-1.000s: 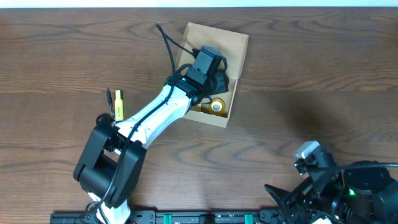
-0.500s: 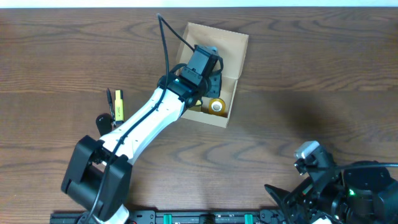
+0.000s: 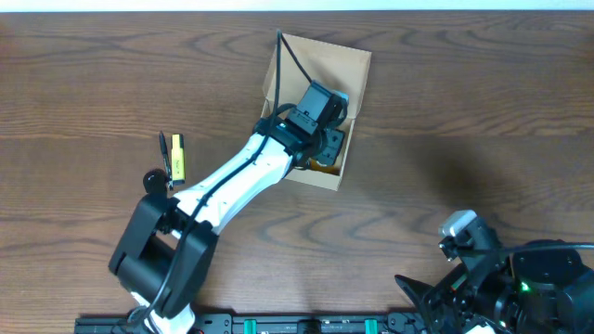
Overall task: Pack container
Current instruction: 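Lower the staples box into the box beside the tape roll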
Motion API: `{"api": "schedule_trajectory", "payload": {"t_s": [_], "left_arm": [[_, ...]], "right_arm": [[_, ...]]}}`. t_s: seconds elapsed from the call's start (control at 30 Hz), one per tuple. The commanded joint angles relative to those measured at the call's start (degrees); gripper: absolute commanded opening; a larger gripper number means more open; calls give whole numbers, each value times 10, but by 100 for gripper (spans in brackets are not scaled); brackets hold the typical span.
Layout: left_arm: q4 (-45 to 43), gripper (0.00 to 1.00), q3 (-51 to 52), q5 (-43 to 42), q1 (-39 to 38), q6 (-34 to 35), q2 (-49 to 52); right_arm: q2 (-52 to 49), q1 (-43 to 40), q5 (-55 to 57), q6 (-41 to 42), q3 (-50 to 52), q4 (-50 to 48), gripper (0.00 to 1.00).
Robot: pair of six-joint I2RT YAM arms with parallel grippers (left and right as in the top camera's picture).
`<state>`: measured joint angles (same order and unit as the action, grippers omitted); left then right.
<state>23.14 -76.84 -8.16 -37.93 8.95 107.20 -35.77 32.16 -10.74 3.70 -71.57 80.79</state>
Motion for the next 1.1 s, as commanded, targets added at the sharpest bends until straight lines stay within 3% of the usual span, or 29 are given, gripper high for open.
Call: {"api": "schedule_trajectory", "payload": {"t_s": [0.0, 0.57, 0.7, 1.07], "left_arm": [[0, 6, 2, 39, 0, -11, 16], [-87, 6, 2, 9, -1, 16, 45], [-87, 23, 2, 9, -1, 29, 45], [-87, 48, 2, 8, -1, 29, 45]], "right_arm": [[0, 0, -4, 5, 0, 0, 99], [0, 0, -4, 5, 0, 0, 99], [0, 0, -4, 5, 0, 0, 99], [0, 0, -4, 5, 0, 0, 99]]}}
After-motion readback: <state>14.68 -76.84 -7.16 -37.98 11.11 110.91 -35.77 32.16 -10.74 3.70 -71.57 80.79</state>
